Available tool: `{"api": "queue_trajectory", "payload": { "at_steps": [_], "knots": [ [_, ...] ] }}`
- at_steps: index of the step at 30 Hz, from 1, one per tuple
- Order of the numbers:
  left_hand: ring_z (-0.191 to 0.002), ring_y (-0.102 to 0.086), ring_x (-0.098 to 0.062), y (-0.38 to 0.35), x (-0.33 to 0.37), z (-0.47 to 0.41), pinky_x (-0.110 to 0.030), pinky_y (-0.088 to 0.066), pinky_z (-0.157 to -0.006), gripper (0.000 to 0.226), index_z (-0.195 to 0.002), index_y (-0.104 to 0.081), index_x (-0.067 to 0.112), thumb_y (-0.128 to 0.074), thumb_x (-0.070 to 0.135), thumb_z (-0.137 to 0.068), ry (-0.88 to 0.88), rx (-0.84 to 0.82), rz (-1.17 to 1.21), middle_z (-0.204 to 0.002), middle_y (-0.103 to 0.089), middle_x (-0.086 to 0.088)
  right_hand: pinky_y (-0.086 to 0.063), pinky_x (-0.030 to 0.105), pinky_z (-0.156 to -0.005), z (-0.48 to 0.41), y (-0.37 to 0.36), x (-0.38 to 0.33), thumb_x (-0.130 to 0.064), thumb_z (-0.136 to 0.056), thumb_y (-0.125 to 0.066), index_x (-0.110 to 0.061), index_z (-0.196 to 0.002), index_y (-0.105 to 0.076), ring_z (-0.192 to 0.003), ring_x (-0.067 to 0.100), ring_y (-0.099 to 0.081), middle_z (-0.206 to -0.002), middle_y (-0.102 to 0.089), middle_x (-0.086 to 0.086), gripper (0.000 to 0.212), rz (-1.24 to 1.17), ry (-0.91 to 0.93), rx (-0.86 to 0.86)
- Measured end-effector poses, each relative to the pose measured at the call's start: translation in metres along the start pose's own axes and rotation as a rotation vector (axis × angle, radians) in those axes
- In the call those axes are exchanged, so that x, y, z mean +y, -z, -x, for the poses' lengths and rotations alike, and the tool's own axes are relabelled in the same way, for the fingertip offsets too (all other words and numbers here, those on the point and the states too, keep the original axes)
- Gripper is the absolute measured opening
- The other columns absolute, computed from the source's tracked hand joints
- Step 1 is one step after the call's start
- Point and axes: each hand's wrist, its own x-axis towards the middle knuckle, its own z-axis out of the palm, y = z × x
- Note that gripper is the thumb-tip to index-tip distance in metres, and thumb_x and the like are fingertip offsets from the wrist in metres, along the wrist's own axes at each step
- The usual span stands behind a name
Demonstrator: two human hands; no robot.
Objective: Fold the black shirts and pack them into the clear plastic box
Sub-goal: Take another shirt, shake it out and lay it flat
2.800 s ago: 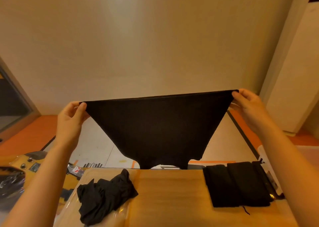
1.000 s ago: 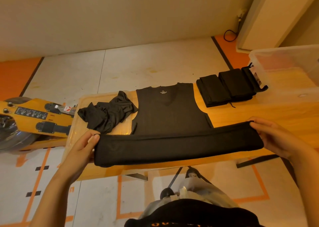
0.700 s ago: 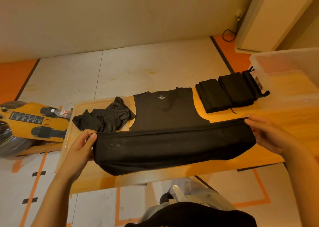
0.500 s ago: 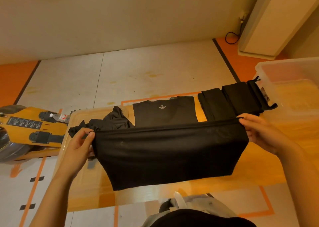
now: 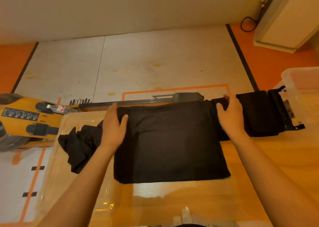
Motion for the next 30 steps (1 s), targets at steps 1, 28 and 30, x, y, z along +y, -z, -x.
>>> {"api": "queue_trajectory", "payload": {
  "at_steps": [1,28,30],
  "knots": [
    [-0.146,-0.021,-0.021,-0.015,-0.005,0.022,-0.039,-0.02,-0.119,0.063,-0.153,-0.022,0.013,-0.051,0.028,-0.099,-0.055,-0.022,-0.053,-0.158,-0.026,-0.006,-0.036,0.035,-0.106,0.02,-0.009,0.004,-0.02,-0.095,-0.056,-0.014,-0.136,-0.047,-0.133,0.022,-0.04,-0.139,-0.047,0.007,0.042,0.095,0.081,-0.027],
    [-0.082,-0.054,-0.013,-0.037,-0.067,0.157,-0.029,-0.05,-0.074,0.005,-0.094,-0.061,0.021,-0.061,0.016,-0.092,-0.365,-0.206,-0.409,-0.092,-0.061,0.004,-0.037,0.027,-0.1,0.17,-0.027,0.073,-0.027,-0.101,-0.046,-0.02,-0.125,-0.057,-0.12,0.016,-0.047,-0.126,-0.054,-0.002,0.027,0.608,0.413,-0.468],
    [-0.075,-0.053,-0.009,-0.031,-0.057,0.151,-0.027,-0.048,-0.066,0.008,-0.098,-0.054,0.021,-0.046,0.022,-0.101,-0.232,-0.218,-0.356,-0.087,-0.059,0.005,-0.043,0.025,-0.09,0.165,-0.021,0.064,-0.027,-0.103,-0.04,-0.021,-0.122,-0.054,-0.107,0.013,-0.053,-0.117,-0.057,-0.001,0.025,0.54,0.304,-0.46]
  ]
}}
